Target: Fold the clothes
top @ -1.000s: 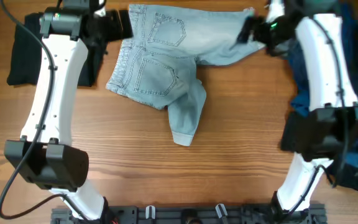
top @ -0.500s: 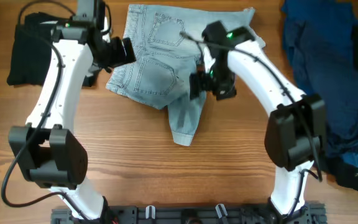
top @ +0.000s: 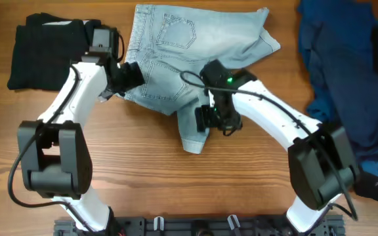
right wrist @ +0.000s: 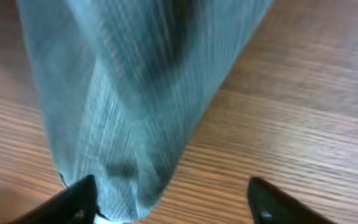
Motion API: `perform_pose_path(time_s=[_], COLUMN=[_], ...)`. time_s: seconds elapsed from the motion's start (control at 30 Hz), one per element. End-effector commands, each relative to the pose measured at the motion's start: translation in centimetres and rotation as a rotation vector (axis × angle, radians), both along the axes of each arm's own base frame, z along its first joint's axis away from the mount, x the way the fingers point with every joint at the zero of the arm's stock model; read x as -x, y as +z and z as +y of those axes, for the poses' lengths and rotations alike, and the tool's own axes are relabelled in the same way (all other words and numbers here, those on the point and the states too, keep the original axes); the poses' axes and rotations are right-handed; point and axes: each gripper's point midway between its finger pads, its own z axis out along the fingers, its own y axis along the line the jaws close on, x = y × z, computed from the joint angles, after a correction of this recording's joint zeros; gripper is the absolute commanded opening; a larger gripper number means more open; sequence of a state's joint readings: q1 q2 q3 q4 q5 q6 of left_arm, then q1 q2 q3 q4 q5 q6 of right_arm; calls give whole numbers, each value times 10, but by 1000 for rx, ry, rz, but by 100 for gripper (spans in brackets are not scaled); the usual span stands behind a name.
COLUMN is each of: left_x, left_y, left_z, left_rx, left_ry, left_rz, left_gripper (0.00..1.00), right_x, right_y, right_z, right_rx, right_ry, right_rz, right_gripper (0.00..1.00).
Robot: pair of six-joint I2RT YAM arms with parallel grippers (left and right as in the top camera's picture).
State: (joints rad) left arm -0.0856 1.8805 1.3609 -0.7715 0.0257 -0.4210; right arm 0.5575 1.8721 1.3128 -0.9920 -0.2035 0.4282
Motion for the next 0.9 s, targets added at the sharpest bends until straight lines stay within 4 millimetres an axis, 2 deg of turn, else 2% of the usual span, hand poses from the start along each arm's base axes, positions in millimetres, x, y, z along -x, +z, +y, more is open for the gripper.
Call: perform_pose_path(time_s=[0.0, 0.37, 0.4, 0.47, 0.5, 0.6, 0.67, 0.73, 0.87], left_x=[3, -5, -4, -1, 1, 1, -1, 1, 3], left_y=[-13, -23, -26, -33, -36, -41, -42, -44, -54], left_z=[11, 21, 21, 21, 21, 21, 21, 20, 24], left_rx=[-45, -104, -104, -106, -106, -107, -105, -104, -118], left_ry=[31, 49, 49, 48, 47, 47, 47, 46, 50], left_rz=[4, -21, -15, -1, 6, 10, 6, 13, 28], left_gripper=[88, 83, 80, 68, 66, 66, 62, 57, 56], right_x=[2, -3, -3, -2, -2, 0, 0, 0, -1], right_y=[2, 2, 2, 1, 1, 0, -1, -1, -1], right_z=[13, 17, 17, 17, 16, 15, 15, 15, 16], right_rx=[-28, -26, -25, -24, -24, -19, -18, -18, -21], right_ry=[10, -4, -5, -6, -6, -6, -6, -7, -14], right_rz=[-19, -45, -44, -43, -41, -35, -34, -34, -38], right_gripper=[70, 70, 70, 70, 70, 67, 63, 63, 63])
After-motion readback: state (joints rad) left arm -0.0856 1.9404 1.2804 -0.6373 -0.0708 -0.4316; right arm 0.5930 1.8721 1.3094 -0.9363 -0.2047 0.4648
